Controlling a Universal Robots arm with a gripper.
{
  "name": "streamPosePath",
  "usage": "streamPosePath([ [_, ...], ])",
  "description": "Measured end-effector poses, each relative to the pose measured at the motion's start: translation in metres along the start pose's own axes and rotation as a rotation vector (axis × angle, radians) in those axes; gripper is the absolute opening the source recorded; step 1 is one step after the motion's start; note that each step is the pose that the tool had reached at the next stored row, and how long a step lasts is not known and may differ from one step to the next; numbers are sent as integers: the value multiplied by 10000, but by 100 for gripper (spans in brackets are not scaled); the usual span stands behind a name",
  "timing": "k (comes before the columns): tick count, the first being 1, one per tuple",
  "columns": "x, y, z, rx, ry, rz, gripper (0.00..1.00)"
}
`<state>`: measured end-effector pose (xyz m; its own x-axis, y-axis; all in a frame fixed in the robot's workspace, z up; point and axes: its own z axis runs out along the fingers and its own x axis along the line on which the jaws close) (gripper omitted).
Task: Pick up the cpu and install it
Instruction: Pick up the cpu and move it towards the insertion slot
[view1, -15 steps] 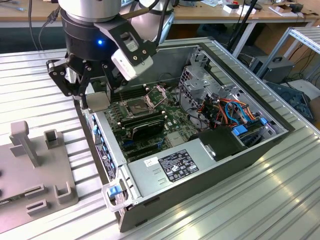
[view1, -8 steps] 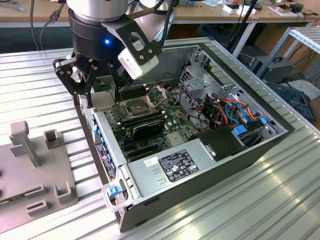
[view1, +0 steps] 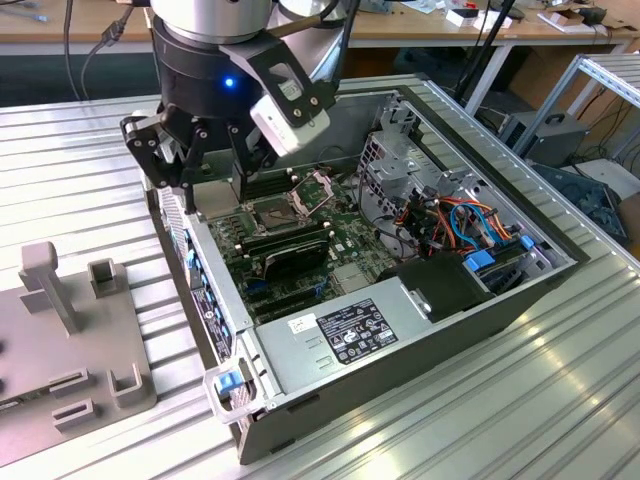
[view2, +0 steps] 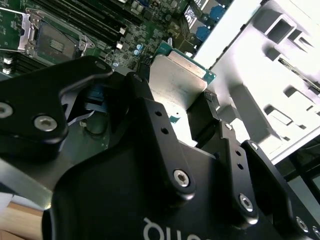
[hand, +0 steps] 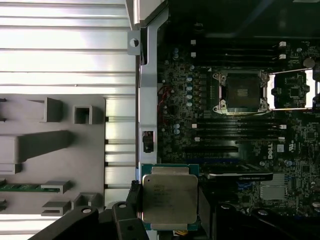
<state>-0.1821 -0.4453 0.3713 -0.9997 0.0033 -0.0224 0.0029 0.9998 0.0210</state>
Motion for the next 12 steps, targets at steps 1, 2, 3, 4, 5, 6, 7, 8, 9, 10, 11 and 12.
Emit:
streamPosePath([
  [1, -12, 0, 0, 0, 0, 0, 55],
  [2, -25, 0, 1, 1, 0, 0, 55],
  [3, -46, 0, 1, 1, 0, 0, 55],
  [4, -62, 0, 2, 0, 0, 0, 55],
  [5, -78, 0, 2, 0, 0, 0, 55],
  [6, -90, 0, 2, 0, 0, 0, 55],
  [7, -94, 0, 3, 0, -1, 1, 55],
  [8, -101, 0, 3, 0, 0, -1, 55],
  [9, -107, 0, 2, 0, 0, -1, 55],
  [10, -118, 1, 3, 0, -1, 0, 55],
  [11, -128, 0, 3, 0, 0, -1, 55],
  [12, -141, 0, 4, 0, 0, 0, 55],
])
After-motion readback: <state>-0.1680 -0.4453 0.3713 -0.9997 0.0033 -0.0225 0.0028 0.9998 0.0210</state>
